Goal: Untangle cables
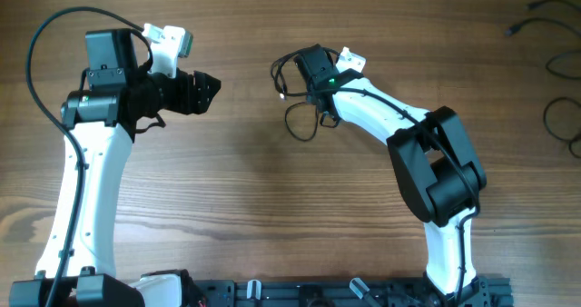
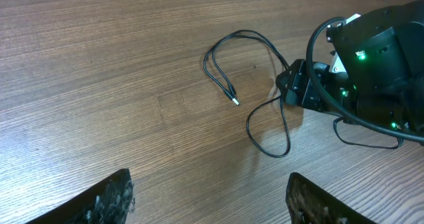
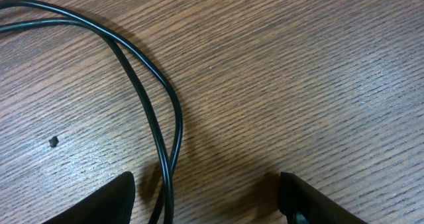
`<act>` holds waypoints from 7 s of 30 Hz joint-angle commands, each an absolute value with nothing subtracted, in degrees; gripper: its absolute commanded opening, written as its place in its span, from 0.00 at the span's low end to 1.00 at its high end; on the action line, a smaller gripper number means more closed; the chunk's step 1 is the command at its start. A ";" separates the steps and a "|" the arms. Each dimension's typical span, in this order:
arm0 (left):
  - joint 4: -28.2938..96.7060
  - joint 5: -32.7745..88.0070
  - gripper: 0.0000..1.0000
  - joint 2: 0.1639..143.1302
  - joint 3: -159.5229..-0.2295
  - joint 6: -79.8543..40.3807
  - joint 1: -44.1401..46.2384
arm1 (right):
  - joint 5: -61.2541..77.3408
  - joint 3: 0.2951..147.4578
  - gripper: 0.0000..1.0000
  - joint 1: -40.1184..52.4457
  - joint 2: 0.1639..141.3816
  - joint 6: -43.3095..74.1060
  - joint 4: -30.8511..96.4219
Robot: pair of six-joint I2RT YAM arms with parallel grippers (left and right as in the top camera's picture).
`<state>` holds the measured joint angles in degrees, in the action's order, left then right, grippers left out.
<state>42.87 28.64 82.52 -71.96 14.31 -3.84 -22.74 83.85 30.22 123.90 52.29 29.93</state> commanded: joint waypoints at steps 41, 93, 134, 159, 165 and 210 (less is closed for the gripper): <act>42.28 29.78 0.77 82.85 -72.23 15.20 -3.97 | -12.78 89.43 0.04 30.35 100.05 34.39 51.05; 40.45 7.05 0.77 82.85 -72.23 3.31 7.90 | -22.74 115.50 0.04 -9.45 84.16 19.70 81.21; 35.90 6.13 0.77 84.18 -72.23 2.50 7.94 | -27.22 114.78 0.04 -48.80 100.12 31.57 76.99; 33.78 6.13 0.77 87.02 -72.23 2.48 7.94 | -24.14 93.73 0.04 -60.07 108.07 26.50 55.90; 33.78 6.11 0.77 87.02 -72.23 2.48 8.01 | -24.34 89.56 0.04 -60.10 108.33 25.45 51.86; 34.09 6.09 0.96 87.02 -72.23 2.50 8.03 | -16.25 88.07 0.61 -58.96 103.26 27.07 51.90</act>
<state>34.09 6.66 86.70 -71.96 2.66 7.79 -16.93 88.51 -60.07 107.35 25.67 50.83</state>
